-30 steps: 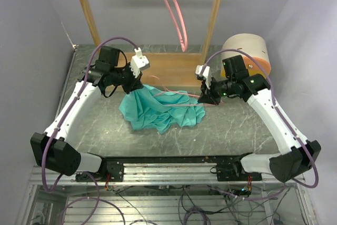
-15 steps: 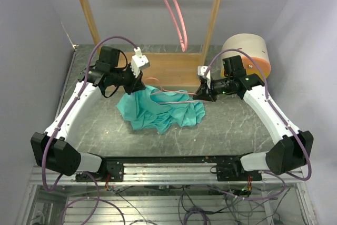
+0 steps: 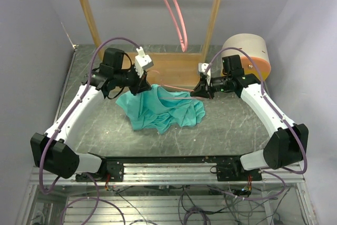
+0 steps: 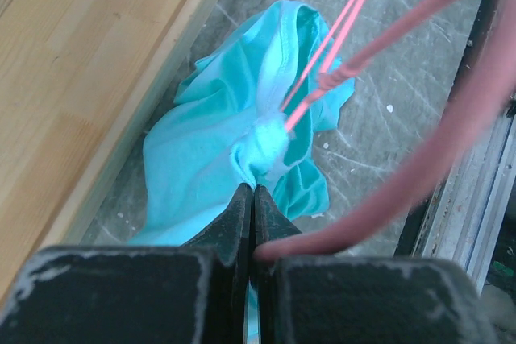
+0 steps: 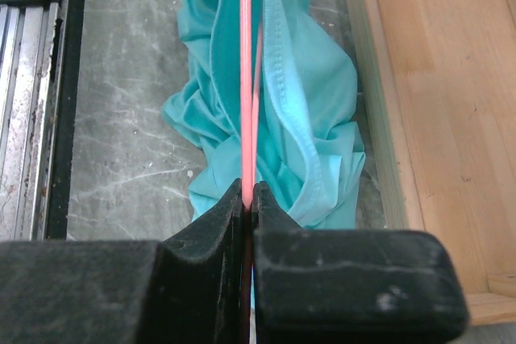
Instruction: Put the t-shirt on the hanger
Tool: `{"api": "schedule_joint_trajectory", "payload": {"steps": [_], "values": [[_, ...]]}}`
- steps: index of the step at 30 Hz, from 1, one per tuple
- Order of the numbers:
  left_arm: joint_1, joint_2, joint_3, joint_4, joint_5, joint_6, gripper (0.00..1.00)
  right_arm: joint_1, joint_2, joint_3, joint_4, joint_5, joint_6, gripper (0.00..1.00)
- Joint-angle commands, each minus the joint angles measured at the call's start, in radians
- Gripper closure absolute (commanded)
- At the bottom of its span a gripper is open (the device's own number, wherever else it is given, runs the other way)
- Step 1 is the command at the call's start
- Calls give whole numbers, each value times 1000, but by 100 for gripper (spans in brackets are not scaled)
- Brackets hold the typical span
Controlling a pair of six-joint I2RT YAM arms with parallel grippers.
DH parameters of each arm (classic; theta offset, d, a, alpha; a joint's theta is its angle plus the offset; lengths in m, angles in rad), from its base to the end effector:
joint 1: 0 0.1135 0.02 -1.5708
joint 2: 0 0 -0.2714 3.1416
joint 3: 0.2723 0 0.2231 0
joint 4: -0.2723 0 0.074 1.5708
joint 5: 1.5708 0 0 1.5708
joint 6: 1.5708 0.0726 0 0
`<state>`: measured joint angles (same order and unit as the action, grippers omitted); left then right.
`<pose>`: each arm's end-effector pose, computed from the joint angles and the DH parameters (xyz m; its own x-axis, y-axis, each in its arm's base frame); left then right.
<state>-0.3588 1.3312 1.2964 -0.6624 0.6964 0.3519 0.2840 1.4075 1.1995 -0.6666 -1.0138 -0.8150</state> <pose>0.2382 -0.1391 0.3464 -0.3128 0.3997 -0.8616 0.8923 0.4345 -0.1224 0.2425 0.1350 0.3094 -0.0171 -0.4057 -0.9138 -0.9960 0.0870 -0.0200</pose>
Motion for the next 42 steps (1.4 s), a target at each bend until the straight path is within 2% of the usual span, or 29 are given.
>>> {"api": "schedule_joint_trajectory", "payload": {"steps": [1, 14, 19, 27, 35, 42], "values": [[-44, -29, -43, 127, 1, -59, 93, -7, 4, -4, 60, -67, 22, 100], [-48, -57, -107, 292, -61, -82, 91, -13, -29, -46, 14, -112, -7, 100], [-49, -116, -190, 387, -8, -101, 91, -30, -40, -60, 42, -158, 18, 100], [-49, -172, -248, 441, 69, -148, 87, -42, -27, -56, 53, -177, 30, 100], [-49, -159, -249, 461, 132, -159, 83, -41, -16, -41, 45, -178, 30, 100], [-48, -137, -225, 446, 168, -184, 76, -42, -18, -47, 42, -172, 30, 100]]}}
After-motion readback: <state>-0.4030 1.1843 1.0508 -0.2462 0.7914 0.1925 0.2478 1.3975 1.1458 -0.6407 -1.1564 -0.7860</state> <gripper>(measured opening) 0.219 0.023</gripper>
